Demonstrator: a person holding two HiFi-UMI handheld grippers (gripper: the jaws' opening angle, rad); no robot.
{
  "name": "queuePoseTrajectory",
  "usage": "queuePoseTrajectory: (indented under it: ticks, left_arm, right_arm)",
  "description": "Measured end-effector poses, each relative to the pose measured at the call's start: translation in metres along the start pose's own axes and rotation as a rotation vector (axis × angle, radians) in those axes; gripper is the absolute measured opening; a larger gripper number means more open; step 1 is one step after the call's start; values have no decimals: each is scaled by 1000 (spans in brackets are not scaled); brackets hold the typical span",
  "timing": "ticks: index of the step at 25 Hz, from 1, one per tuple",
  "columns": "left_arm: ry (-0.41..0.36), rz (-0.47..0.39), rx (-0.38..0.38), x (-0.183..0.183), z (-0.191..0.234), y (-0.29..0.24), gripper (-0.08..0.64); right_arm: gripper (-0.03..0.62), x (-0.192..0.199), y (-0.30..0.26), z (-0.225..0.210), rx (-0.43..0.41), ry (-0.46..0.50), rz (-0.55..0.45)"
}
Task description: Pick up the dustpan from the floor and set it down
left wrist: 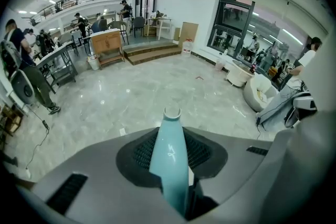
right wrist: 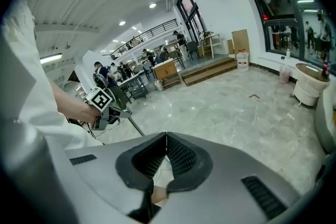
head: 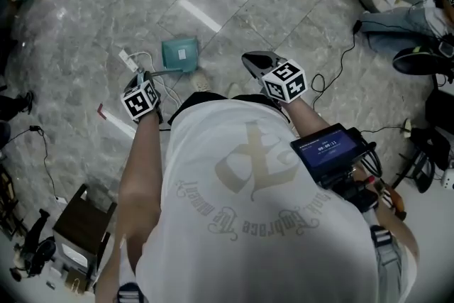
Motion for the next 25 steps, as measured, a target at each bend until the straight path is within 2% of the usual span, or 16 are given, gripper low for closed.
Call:
queuePoseTrajectory:
  ticks: [10,16,25]
  left_arm:
    - [-32,8,29,-15,-23,-43,107]
    - [-72,6,24,-27,-35,-61,107]
    - [-156,10,22,-27,-48,-80,107]
  right_arm:
    - [17,11,6,-4,39,-42,62]
    - [17,9,8,-7,55,-58,84]
    - [17,5,11,-10,62,-51,96]
Point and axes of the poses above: the fingertips, and each gripper's own axes: y backward along the fingers, z to its left, x out of its underside, the point moved 1 cm from there along y, backward along the fingers, and after that the axes turned 13 degrees about -x, right-handed, at the moved point
